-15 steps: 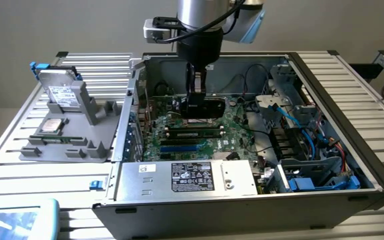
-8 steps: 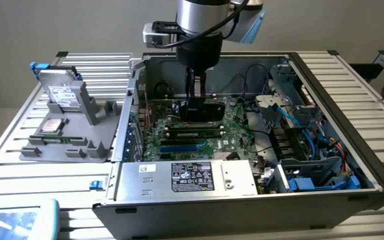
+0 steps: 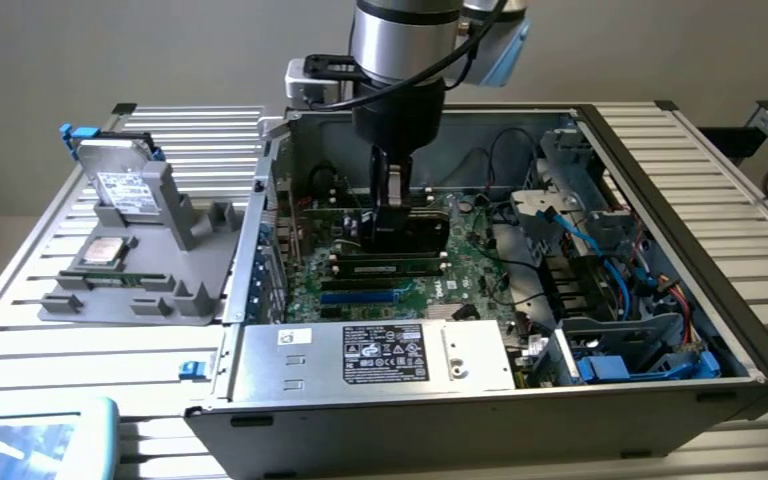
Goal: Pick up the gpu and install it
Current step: 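Insert the gpu into the slot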
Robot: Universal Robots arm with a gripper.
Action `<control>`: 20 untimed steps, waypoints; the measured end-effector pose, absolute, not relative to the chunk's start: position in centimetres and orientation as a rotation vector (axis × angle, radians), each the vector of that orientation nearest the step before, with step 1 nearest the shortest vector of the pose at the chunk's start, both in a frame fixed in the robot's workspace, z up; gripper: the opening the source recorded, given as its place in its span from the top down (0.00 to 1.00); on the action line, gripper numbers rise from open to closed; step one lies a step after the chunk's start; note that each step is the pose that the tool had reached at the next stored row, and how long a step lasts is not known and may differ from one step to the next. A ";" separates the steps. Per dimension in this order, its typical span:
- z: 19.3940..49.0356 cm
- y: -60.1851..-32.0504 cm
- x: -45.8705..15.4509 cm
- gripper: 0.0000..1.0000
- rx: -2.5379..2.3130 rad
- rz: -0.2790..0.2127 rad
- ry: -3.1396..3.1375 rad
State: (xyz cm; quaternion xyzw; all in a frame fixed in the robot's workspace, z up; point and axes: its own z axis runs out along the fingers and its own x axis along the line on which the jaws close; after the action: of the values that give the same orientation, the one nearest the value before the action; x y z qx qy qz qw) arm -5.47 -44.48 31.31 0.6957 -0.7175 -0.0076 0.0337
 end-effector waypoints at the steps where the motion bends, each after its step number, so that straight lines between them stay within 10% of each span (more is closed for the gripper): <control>1: 31.2 -44.5 -5.5 0.73 2.140 -0.023 -2.207; 20: 29.1 -45.1 -5.9 0.73 2.140 -0.023 -2.207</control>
State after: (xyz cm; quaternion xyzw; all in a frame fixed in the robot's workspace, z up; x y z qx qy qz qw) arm -5.95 -45.06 29.11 0.6957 -0.7175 -0.0076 0.0336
